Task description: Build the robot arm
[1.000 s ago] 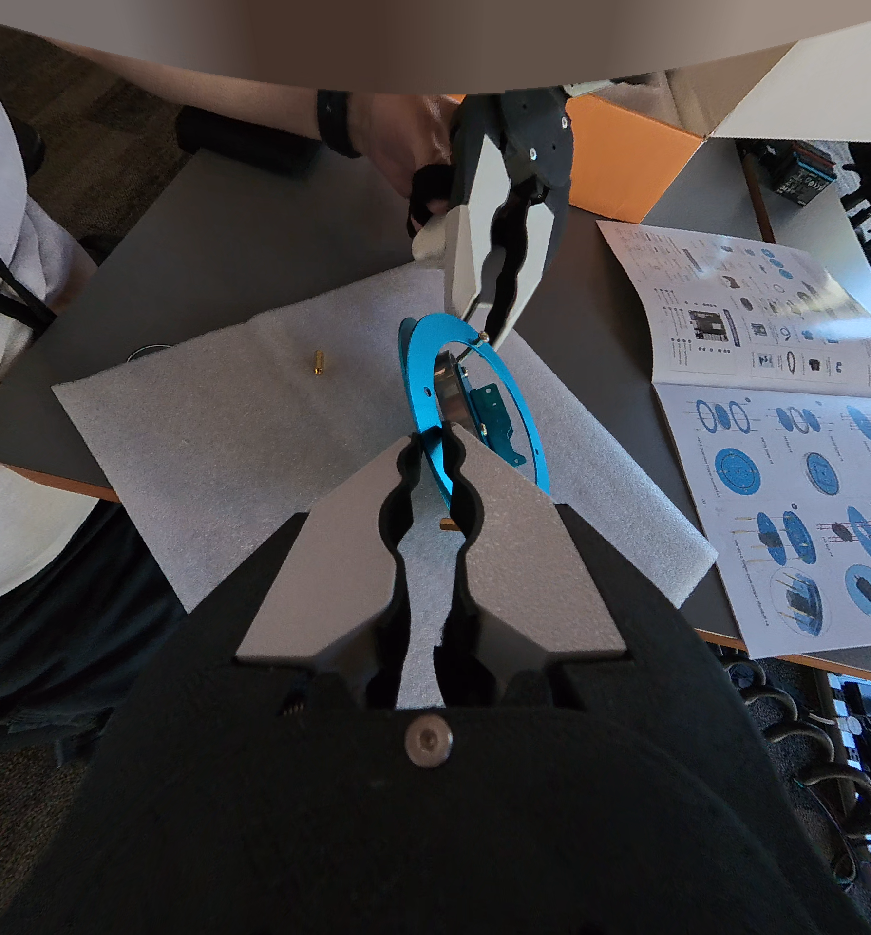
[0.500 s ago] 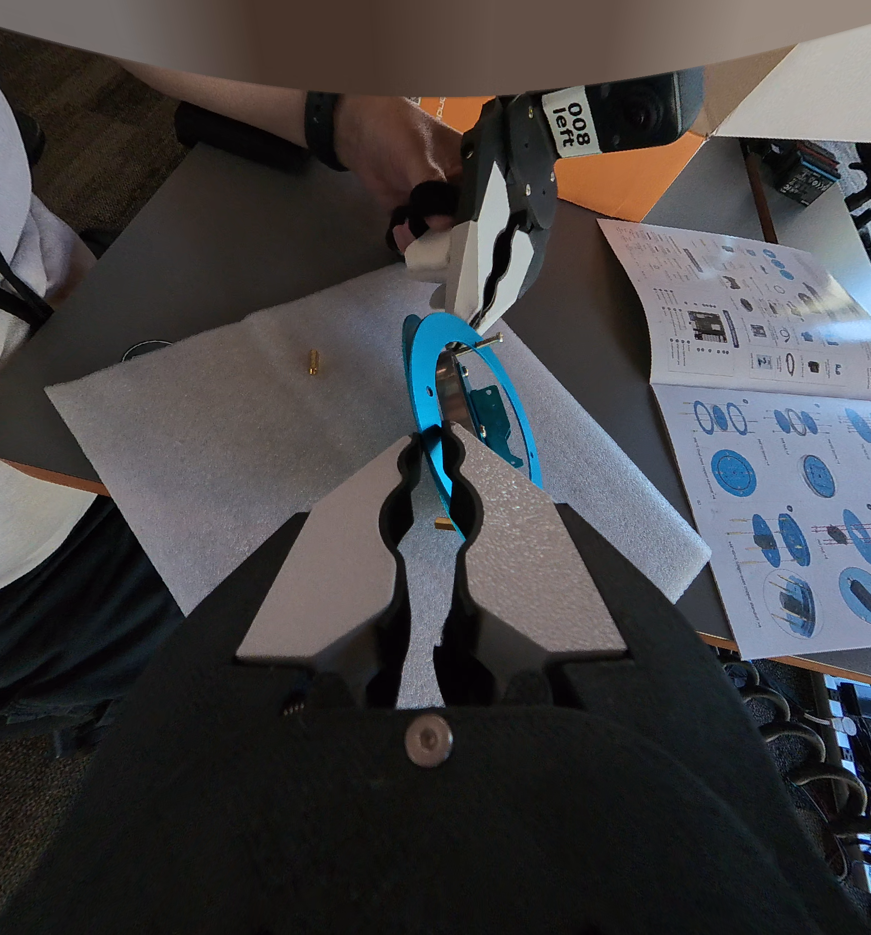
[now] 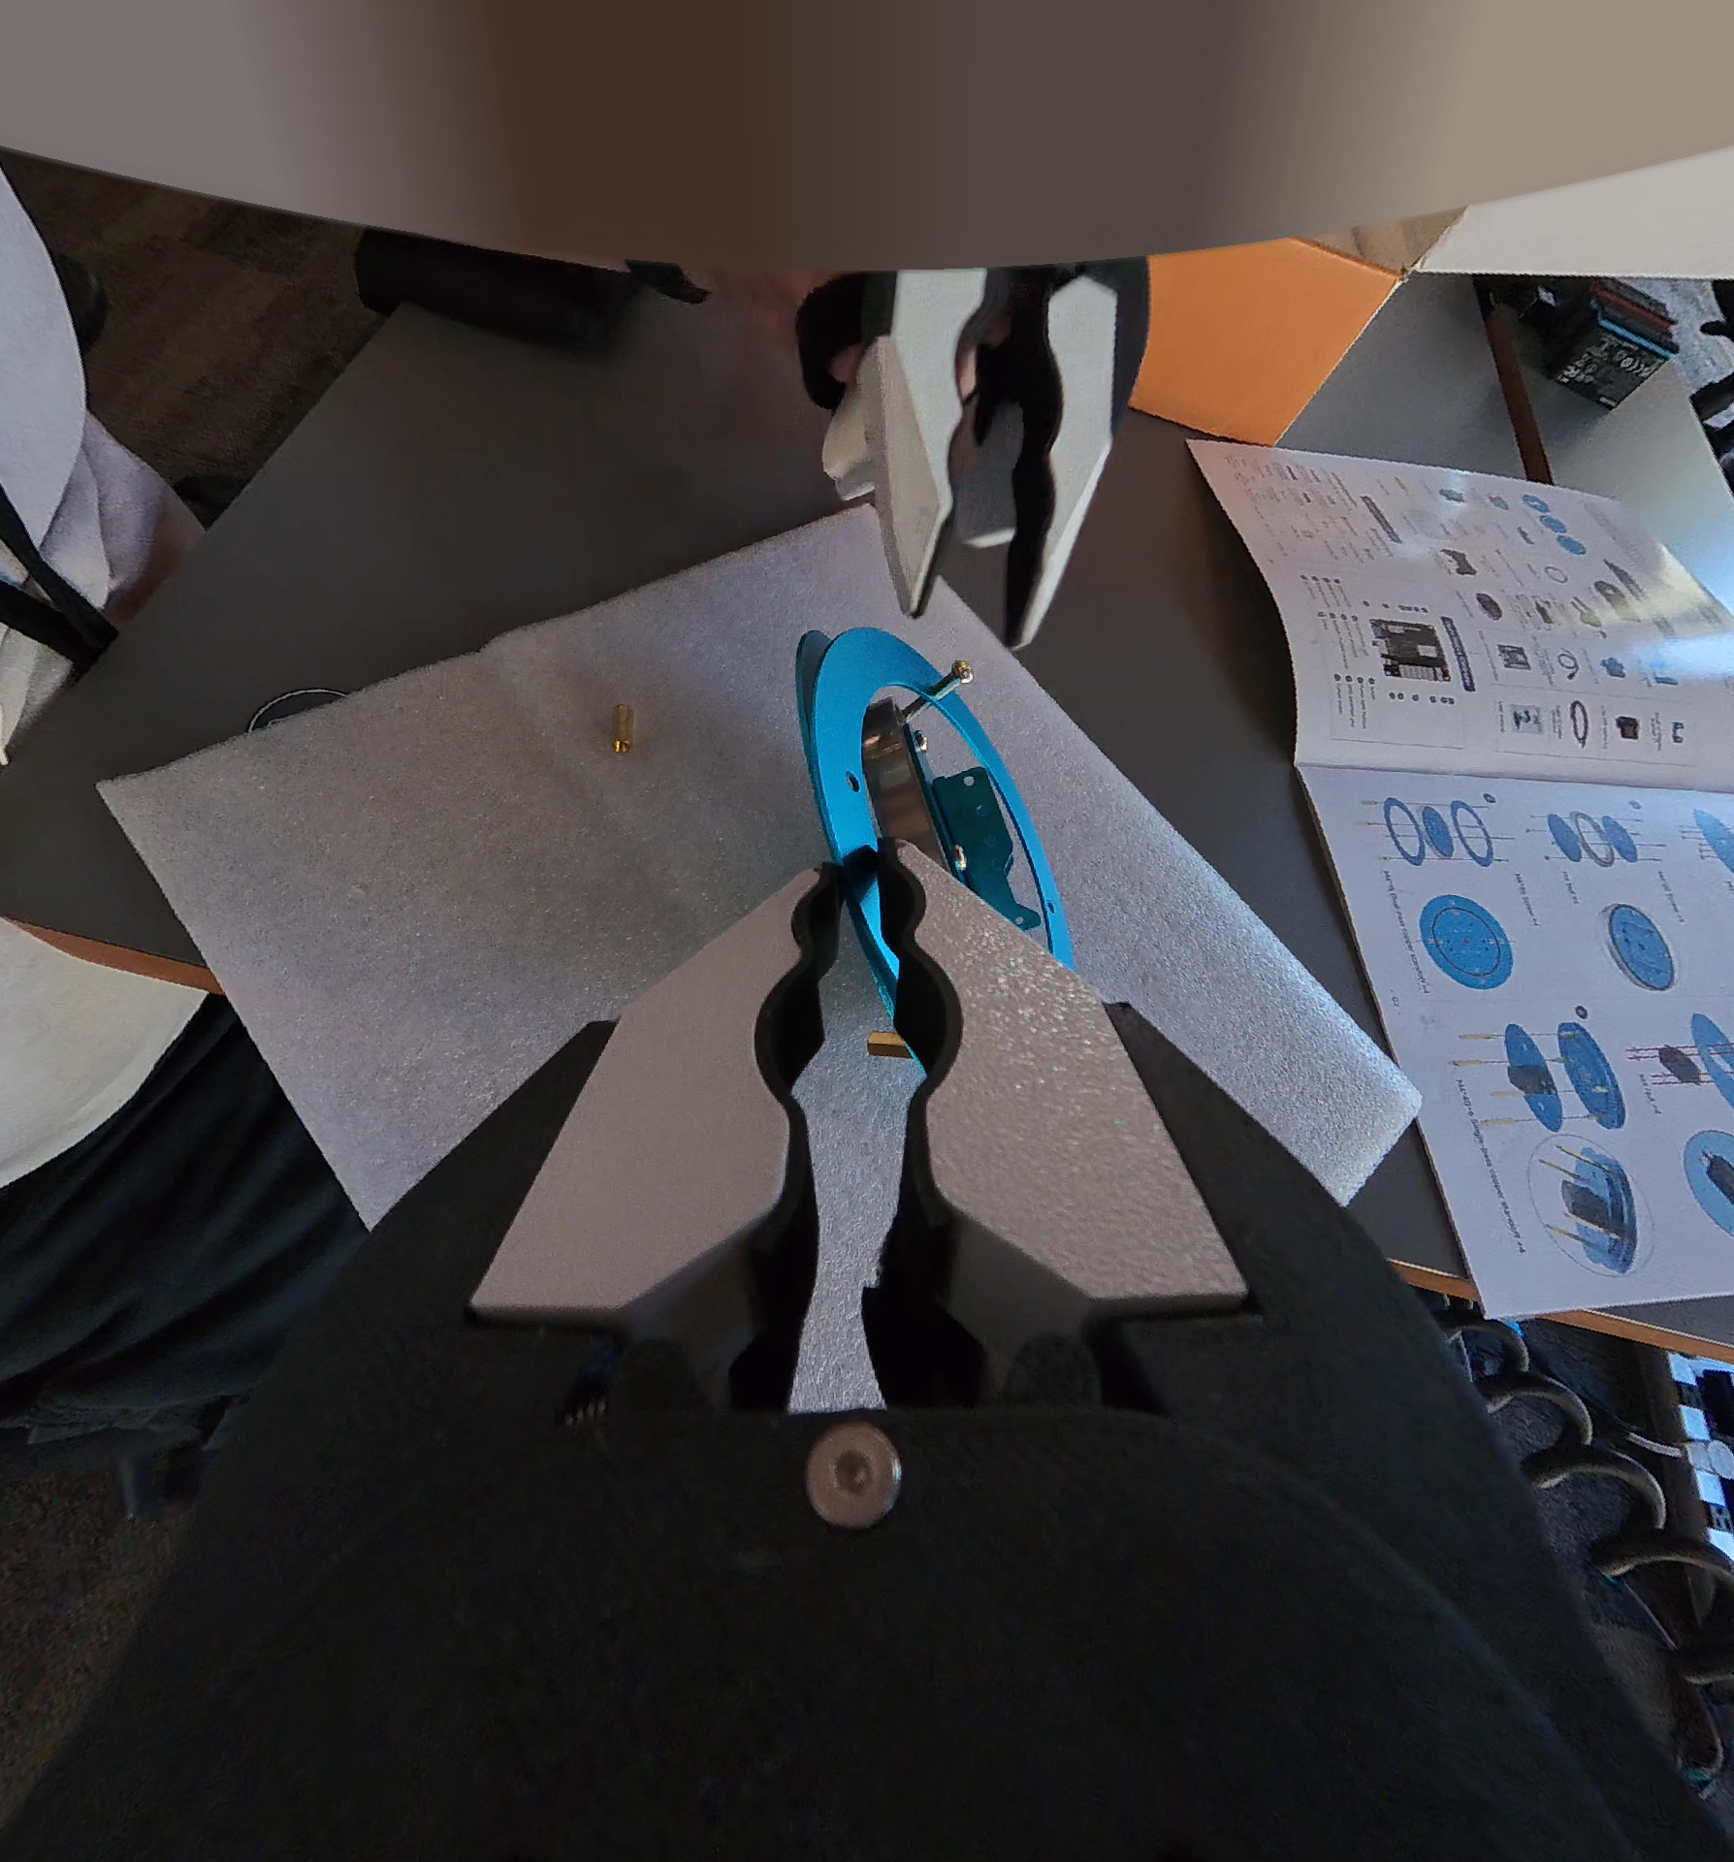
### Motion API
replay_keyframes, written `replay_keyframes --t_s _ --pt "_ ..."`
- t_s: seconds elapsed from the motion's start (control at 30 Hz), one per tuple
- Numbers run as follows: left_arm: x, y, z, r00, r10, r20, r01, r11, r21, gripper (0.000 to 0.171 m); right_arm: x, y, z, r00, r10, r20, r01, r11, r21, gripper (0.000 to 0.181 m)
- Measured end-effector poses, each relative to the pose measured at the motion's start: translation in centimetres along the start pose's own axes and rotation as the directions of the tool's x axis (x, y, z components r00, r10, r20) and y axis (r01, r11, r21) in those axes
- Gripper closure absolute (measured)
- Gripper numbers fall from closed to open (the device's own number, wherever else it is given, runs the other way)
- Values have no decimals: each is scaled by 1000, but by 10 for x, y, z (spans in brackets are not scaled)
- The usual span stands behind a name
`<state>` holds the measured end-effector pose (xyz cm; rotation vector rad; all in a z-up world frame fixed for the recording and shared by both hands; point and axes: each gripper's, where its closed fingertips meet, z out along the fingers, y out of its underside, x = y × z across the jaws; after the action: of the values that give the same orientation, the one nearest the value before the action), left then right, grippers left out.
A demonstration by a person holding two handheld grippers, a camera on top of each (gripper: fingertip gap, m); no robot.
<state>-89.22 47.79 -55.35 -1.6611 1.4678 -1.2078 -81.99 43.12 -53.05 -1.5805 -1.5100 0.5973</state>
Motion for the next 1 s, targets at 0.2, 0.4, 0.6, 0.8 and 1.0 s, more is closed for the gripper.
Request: replay_keyframes --t_s 0.2,0.4,0.6,0.8,1.0 --pt "0 -8 1 862 479 166 -449 873 -188 132 3 -1 -1 1000 12 13 -12 1000 5 176" --pt "-2 -19 -2 588 784 201 -713 619 -328 149 8 -3 0 999 26 30 -26 1000 5 175" --pt "11 -16 0 565 821 83 -773 562 -294 145 10 -4 1 998 42 46 -43 999 7 176" --pt "5 -3 13 433 901 -16 -838 396 -376 145 12 -5 1 997 58 51 -58 998 9 176" --pt "0 0 16 323 945 -56 -873 274 -402 156 11 -5 1 997 55 55 -55 998 1 176"
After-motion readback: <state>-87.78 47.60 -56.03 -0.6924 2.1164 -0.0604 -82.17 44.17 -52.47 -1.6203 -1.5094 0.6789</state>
